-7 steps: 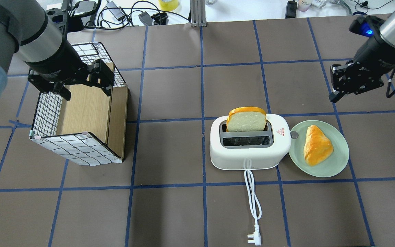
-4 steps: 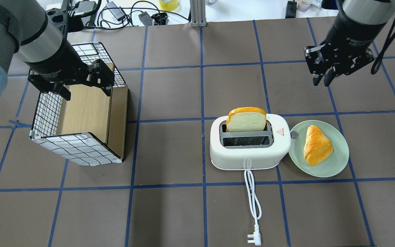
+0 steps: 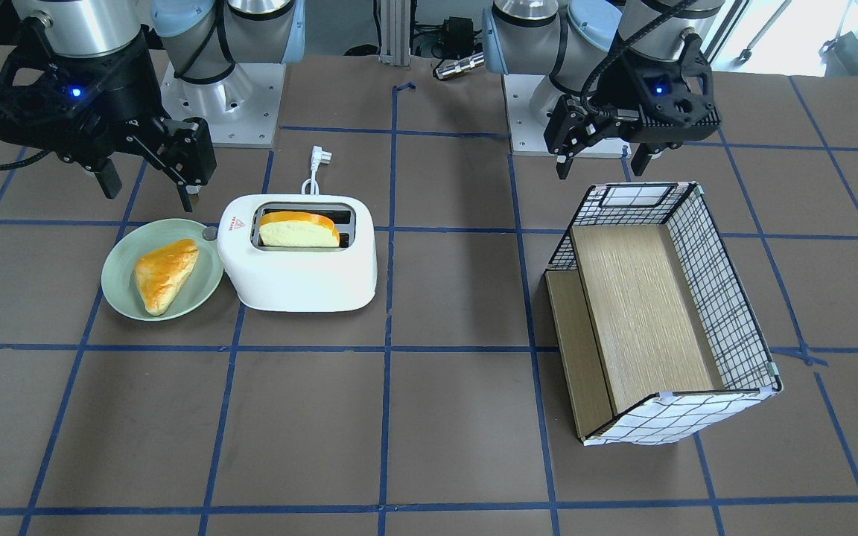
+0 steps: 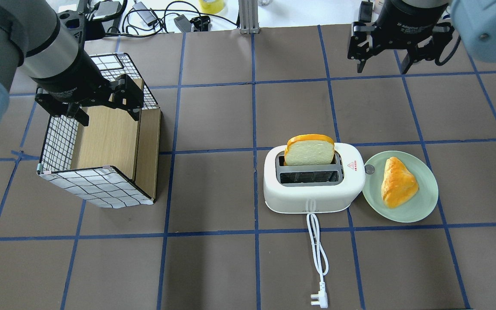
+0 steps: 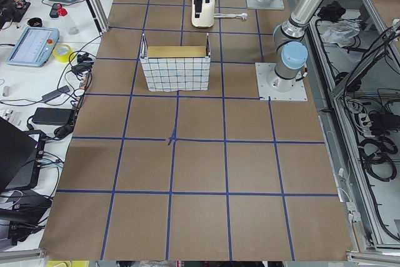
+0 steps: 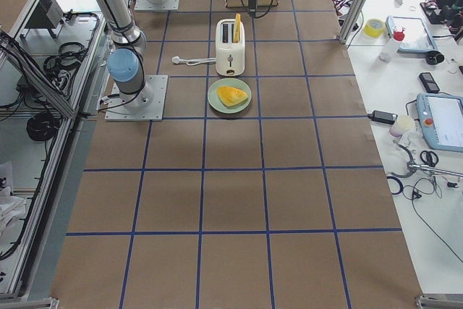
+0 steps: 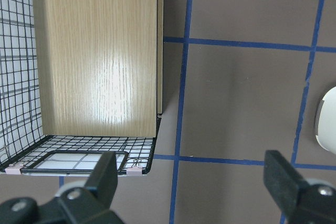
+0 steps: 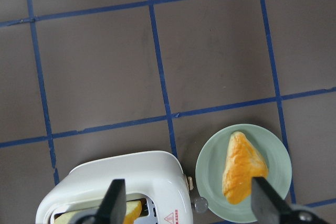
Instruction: Press toaster with right arm
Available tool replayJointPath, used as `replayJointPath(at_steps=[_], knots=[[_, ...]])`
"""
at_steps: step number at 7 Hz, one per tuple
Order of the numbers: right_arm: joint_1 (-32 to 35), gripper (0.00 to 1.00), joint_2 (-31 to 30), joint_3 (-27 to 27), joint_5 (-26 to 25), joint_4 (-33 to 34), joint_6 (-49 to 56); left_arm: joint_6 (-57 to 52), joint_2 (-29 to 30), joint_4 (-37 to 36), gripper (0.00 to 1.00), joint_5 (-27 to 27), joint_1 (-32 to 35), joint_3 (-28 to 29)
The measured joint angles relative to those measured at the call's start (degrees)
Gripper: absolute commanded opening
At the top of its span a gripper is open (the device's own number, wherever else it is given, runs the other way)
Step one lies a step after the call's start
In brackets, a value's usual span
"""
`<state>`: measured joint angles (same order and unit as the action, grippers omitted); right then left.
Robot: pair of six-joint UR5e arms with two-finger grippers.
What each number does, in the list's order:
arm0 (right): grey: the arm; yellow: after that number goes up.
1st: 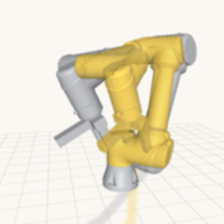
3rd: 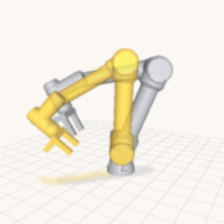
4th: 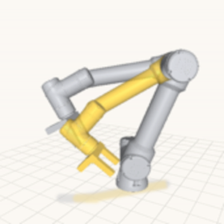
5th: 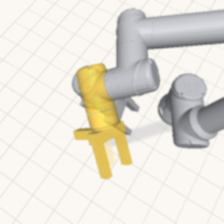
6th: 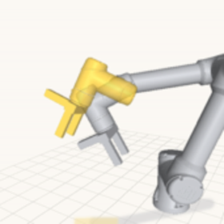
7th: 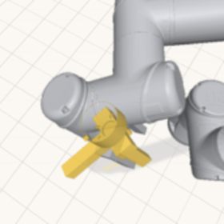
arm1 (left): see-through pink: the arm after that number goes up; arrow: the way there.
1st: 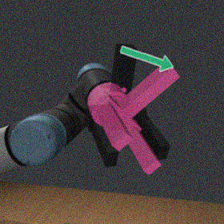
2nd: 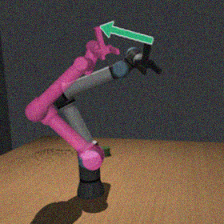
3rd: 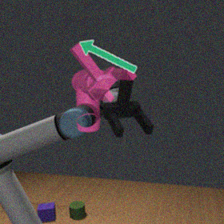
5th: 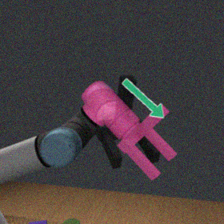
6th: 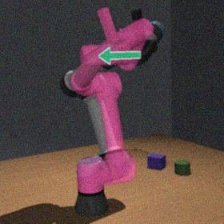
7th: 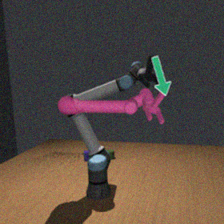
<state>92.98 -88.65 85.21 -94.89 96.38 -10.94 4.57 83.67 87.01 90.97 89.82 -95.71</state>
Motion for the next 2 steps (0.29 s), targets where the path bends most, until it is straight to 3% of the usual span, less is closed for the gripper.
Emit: replayJointPath(at_steps=[2], knots=[[0.2,1.0,0.2,0.2,0.2,2.4,-0.1,0.0,0.0,0.0,1.0,0.0,0.0,0.0]])
